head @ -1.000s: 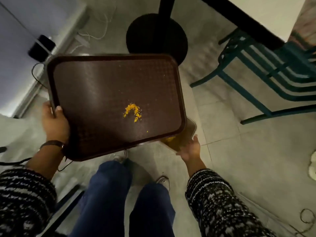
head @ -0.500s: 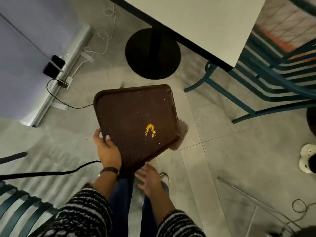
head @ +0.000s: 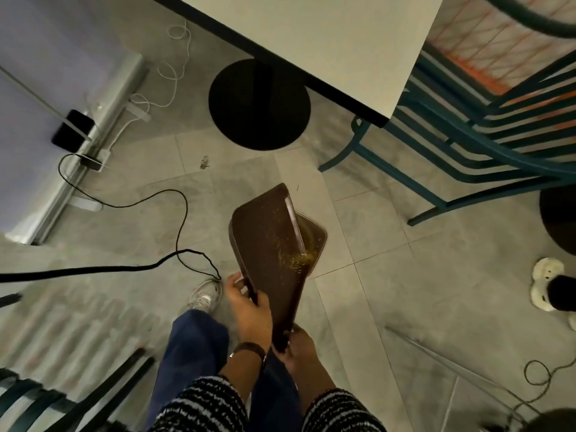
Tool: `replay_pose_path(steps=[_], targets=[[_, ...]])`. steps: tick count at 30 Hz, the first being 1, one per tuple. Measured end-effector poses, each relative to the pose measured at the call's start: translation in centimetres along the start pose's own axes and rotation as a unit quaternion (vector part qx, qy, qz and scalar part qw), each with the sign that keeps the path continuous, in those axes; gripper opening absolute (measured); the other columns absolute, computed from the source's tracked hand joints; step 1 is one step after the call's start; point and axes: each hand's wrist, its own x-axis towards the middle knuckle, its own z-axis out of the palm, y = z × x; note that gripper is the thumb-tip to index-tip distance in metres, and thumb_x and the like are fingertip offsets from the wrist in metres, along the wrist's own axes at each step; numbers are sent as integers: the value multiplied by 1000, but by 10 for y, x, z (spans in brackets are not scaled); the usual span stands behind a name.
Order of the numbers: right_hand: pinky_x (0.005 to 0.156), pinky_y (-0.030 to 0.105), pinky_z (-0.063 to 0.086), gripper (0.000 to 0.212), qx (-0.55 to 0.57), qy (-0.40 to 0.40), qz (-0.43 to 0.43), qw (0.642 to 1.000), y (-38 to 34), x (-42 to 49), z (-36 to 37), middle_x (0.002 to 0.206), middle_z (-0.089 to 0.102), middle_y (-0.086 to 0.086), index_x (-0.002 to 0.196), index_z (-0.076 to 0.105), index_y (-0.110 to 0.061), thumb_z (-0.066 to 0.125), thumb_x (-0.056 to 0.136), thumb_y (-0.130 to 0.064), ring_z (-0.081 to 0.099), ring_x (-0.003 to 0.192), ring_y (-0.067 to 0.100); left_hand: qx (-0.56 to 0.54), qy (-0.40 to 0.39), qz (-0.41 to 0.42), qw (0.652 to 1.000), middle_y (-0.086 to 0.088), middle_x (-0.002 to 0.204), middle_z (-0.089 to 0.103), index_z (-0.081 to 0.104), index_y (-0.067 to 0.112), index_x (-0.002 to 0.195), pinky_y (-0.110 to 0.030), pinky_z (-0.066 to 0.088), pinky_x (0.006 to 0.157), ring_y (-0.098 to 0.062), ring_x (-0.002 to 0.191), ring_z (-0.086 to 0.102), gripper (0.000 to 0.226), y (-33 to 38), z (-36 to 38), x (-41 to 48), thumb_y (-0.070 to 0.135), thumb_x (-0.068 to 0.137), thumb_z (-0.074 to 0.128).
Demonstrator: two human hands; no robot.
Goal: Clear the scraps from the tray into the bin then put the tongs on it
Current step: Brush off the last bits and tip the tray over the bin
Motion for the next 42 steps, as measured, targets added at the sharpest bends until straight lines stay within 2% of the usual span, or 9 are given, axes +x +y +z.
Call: replay_pose_path(steps=[5, 11, 17, 22, 27, 29, 32, 37, 42], targets=[[56, 34, 45, 27, -57, 49, -33, 997, -17, 23, -18, 98, 62, 19, 103, 58, -4, 32, 97, -2, 55, 75, 31, 41, -95, 34, 994, 2, 118, 49, 22, 26, 140, -31, 47, 91, -13, 106, 52, 78, 15, 9, 0, -2, 79, 62], [39, 23, 45, 22, -149, 57, -40, 986, -38, 26, -33, 83, 56, 18, 106, 54, 1, 36, 95, -4, 52, 62, 28, 66, -48, 85, 993, 1, 131, 47, 10, 38, 144, -35, 50, 89, -17, 110, 54, 85, 72, 5, 42, 26, 81, 66], [38, 21, 46, 33, -173, 56, -65, 981, -39, 20, -34, 109, 57, 22, 123, 48, -3, 28, 96, -3, 52, 69, 26, 306, -157, 84, 935, -9, 104, 58, 42, 20, 135, -41, 59, 63, -25, 79, 60, 44, 111, 0, 64, 17, 92, 40], [41, 25, 48, 32, -200, 15, -99, 975, -41, -5, -27, 87, 59, 12, 116, 44, -18, 27, 96, 2, 55, 62, 24, 303, -60, 209, 928, -10, 68, 61, 49, 22, 131, -31, 51, 58, -24, 60, 58, 42, 117, -14, 42, 17, 91, 38], [51, 26, 51, 43, -176, 28, -159, 971, -36, -1, -33, 117, 61, 17, 128, 49, -12, 27, 95, 4, 61, 88, 35, 257, -19, 267, 929, 2, 51, 51, 52, 26, 129, -22, 37, 47, -15, 46, 47, 44, 115, -27, 15, 18, 87, 42], [53, 25, 53, 36, -141, 40, -155, 977, -32, 3, -36, 101, 67, 12, 111, 58, -11, 29, 96, 4, 63, 86, 36, 243, -25, 270, 931, 0, 49, 52, 53, 24, 128, -25, 41, 47, -19, 45, 47, 48, 104, -29, 10, 21, 83, 40], [36, 21, 44, 19, -95, 81, -43, 991, -24, 20, -42, 69, 59, 12, 89, 59, -7, 41, 95, -2, 55, 59, 30, 331, -55, 218, 916, -17, 68, 64, 55, 17, 127, -35, 49, 59, -28, 59, 56, 42, 83, -12, 26, 18, 88, 40], [53, 33, 42, 18, -100, 89, -1, 991, -32, 35, -37, 73, 52, 15, 77, 54, 1, 44, 92, 0, 48, 65, 29, 347, -93, 214, 908, -18, 90, 68, 58, 11, 121, -37, 52, 70, -30, 77, 61, 35, 88, 22, 43, 15, 92, 39], [32, 17, 38, 15, -109, 90, 7, 990, -31, 29, -26, 74, 53, 18, 85, 55, -1, 43, 92, -9, 48, 58, 27, 362, -82, 225, 901, -20, 90, 68, 59, 9, 118, -40, 52, 72, -34, 80, 62, 33, 96, 14, 50, 14, 92, 40]])
